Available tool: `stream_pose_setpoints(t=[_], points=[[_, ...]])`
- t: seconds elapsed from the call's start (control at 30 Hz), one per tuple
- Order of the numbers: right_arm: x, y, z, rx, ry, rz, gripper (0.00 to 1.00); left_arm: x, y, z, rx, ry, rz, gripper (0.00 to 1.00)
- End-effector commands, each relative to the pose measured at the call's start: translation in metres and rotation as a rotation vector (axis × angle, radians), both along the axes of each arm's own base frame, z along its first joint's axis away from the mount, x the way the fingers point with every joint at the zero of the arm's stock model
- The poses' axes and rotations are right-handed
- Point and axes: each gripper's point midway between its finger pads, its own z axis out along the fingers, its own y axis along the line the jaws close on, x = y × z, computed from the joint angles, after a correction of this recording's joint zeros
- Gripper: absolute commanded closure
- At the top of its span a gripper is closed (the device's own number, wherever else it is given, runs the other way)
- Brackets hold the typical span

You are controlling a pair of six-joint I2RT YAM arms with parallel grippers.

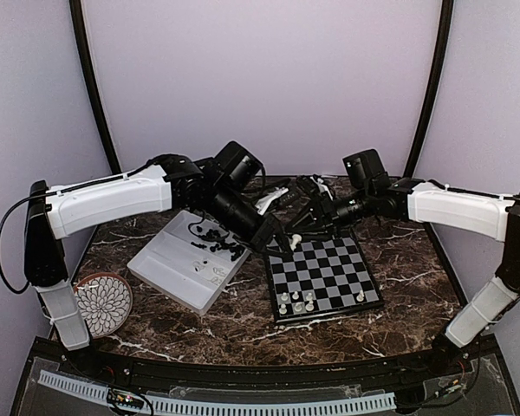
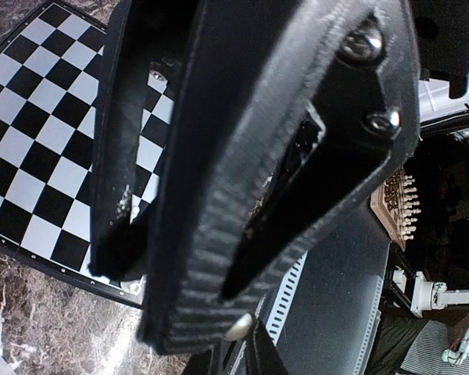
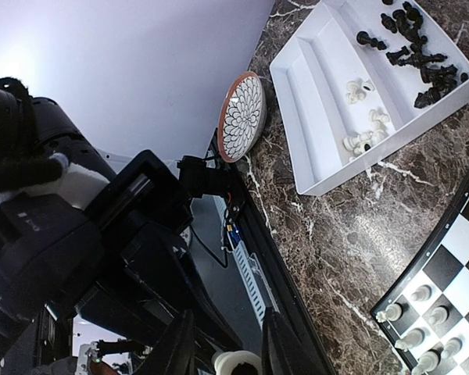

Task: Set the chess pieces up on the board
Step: Pass from the left arm to the right

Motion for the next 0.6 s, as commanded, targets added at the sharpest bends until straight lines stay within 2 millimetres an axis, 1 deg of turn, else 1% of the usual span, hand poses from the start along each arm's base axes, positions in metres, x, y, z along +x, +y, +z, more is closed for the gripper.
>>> stream_pose_setpoints(t=[0.0,0.07,0.2,0.27,0.43,0.5,0.53,0.57], points=[[-0.004,0.001,-0.006,-0.003,0.019,0.007,0.71,0.012,-0.009,0.026,-0.072,-0.069,0.018,0.96],[-0.003,-0.001,-0.009,-0.015,0.027,-0.004,0.71,0.012,-0.010,0.027,-0.075,-0.075,0.020,0.96],[-0.001,-0.004,-0.012,-0.032,0.027,-0.019,0.64,0.014,-0.010,0.028,-0.073,-0.081,0.029,0.96],[-0.002,-0.005,-0.013,-0.036,0.029,-0.021,0.65,0.015,-0.010,0.028,-0.074,-0.082,0.034,0.96],[-0.001,-0.009,-0.014,-0.027,0.043,-0.041,0.81,0.015,-0.012,0.027,-0.076,-0.070,0.033,0.96],[0.001,-0.011,-0.013,-0.003,0.059,-0.058,0.89,0.015,-0.012,0.025,-0.072,-0.066,0.031,0.92],[0.002,-0.013,-0.011,0.009,0.084,-0.067,0.93,0.018,-0.011,0.025,-0.063,-0.080,0.043,0.86],[0.003,-0.015,-0.010,0.022,0.093,-0.075,0.96,0.021,-0.010,0.024,-0.050,-0.105,0.061,0.84]])
